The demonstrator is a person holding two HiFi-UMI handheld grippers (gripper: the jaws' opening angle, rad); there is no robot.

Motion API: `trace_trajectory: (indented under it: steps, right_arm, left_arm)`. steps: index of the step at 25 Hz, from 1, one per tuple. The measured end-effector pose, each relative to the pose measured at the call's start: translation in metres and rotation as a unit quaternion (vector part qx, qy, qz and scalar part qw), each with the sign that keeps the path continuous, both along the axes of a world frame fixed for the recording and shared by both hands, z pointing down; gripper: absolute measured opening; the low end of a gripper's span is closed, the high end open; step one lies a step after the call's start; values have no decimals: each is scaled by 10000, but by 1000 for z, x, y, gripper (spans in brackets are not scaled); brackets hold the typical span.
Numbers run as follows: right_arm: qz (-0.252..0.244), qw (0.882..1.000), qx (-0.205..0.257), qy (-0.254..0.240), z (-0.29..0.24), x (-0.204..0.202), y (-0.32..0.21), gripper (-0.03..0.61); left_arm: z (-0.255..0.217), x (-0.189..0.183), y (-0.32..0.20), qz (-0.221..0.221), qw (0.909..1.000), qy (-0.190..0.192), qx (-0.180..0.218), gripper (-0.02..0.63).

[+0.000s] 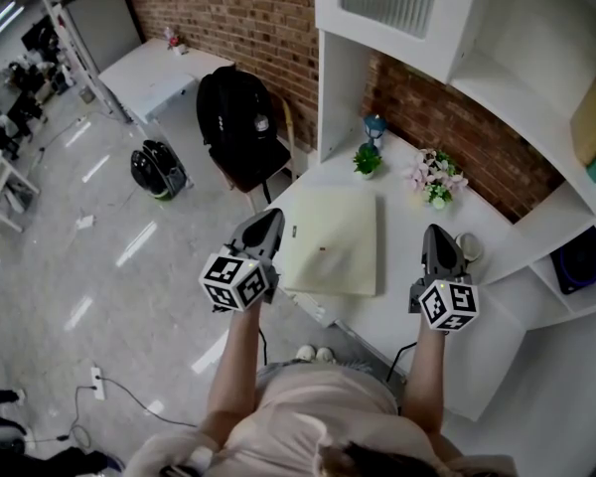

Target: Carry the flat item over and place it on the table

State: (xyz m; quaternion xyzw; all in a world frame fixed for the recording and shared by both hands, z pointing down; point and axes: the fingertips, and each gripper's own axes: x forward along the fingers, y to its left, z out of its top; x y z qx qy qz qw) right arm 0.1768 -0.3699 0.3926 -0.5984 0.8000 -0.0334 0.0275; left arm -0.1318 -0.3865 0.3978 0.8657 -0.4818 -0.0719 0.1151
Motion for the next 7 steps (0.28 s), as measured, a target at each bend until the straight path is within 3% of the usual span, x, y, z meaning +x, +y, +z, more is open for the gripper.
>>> trace_trajectory:
  steps: [7]
  right_arm:
    - [-8, 10000, -39, 25, -1, -4, 4, 15]
  left_arm:
    - [-3, -2, 5, 13, 10000, 22, -29, 28]
